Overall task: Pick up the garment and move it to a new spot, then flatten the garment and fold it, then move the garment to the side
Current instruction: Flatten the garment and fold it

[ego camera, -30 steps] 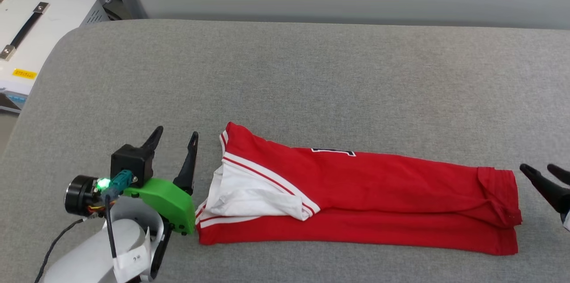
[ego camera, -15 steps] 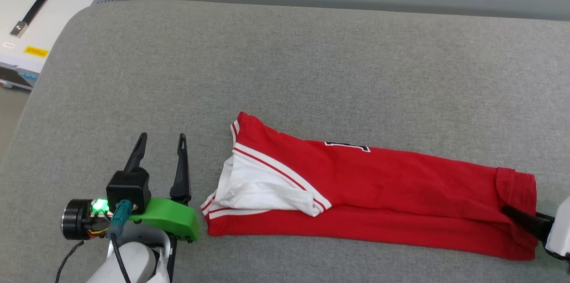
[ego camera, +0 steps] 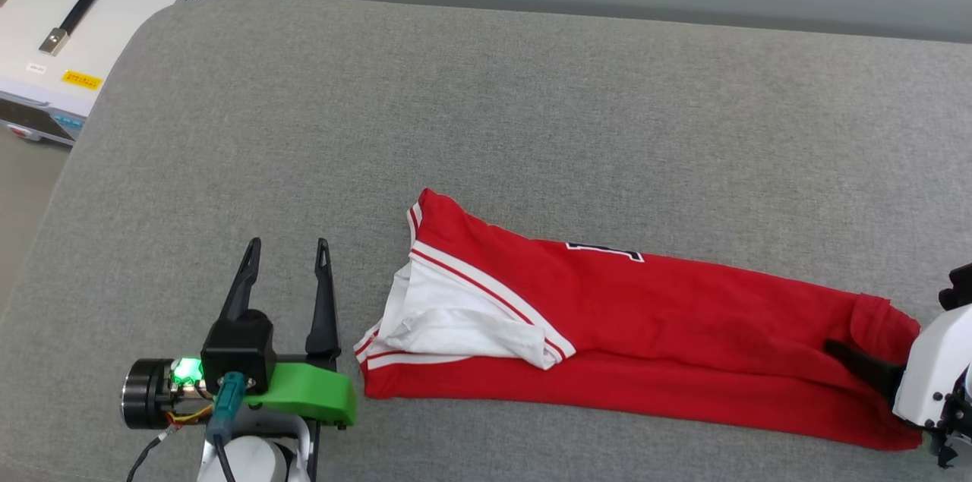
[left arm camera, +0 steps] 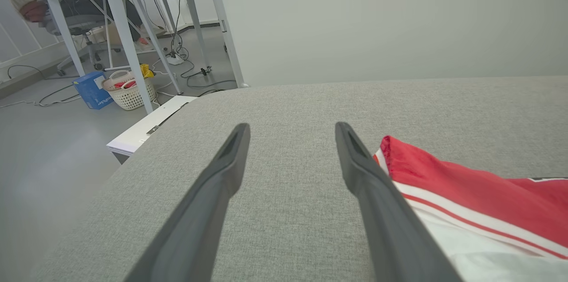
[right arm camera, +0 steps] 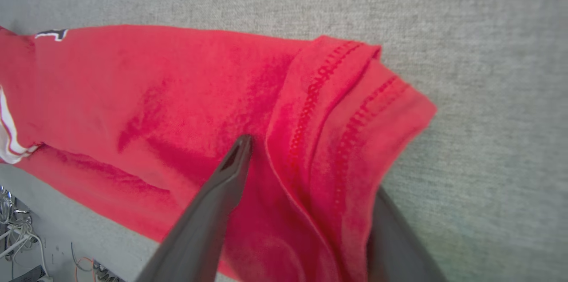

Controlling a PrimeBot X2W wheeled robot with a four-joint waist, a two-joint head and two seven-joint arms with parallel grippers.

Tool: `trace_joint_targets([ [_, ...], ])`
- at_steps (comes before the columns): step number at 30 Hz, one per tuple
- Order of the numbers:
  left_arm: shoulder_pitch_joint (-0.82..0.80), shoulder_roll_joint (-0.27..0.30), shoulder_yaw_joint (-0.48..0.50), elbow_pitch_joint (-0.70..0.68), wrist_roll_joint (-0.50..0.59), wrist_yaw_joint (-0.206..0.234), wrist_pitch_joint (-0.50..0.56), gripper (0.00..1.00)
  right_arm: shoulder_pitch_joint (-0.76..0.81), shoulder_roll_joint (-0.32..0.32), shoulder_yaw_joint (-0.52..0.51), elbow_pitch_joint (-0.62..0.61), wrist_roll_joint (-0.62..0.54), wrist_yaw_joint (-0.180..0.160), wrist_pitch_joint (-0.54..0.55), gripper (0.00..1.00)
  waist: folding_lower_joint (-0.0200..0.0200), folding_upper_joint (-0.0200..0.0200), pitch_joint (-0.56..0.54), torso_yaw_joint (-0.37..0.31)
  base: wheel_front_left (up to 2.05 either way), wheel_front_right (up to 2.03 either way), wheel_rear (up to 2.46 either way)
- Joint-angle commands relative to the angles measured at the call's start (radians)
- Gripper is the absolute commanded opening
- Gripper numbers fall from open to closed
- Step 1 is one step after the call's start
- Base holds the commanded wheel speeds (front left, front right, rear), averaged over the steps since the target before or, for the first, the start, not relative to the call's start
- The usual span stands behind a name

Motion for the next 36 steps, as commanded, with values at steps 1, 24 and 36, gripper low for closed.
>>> trace_joint_targets([
  [1, 0.022, -0.013, 0.013, -0.002, 0.02, -0.012, -0.006, 1.0, 0.007, 0.02, 0.024, 0.023, -0.005, 0.0, -0.004, 0.0, 0.0, 0.0, -0.007, -0.003, 0.0, 0.0, 0.0],
  [24, 0.119, -0.112, 0.16, 0.003, 0.17, -0.127, -0.006, 1.0, -0.032, -0.165, 0.01, 0.017, -0.001, 0.0, -0.01, 0.0, 0.0, 0.0, -0.085, -0.036, 0.0, 0.0, 0.0],
  [36, 0.102, -0.154, 0.177, 0.006, 0.2, -0.173, -0.006, 1.0, -0.118, -0.081, 0.113, -0.287, -0.074, 0.0, 0.15, 0.0, 0.0, 0.0, -0.057, -0.02, 0.0, 0.0, 0.0],
])
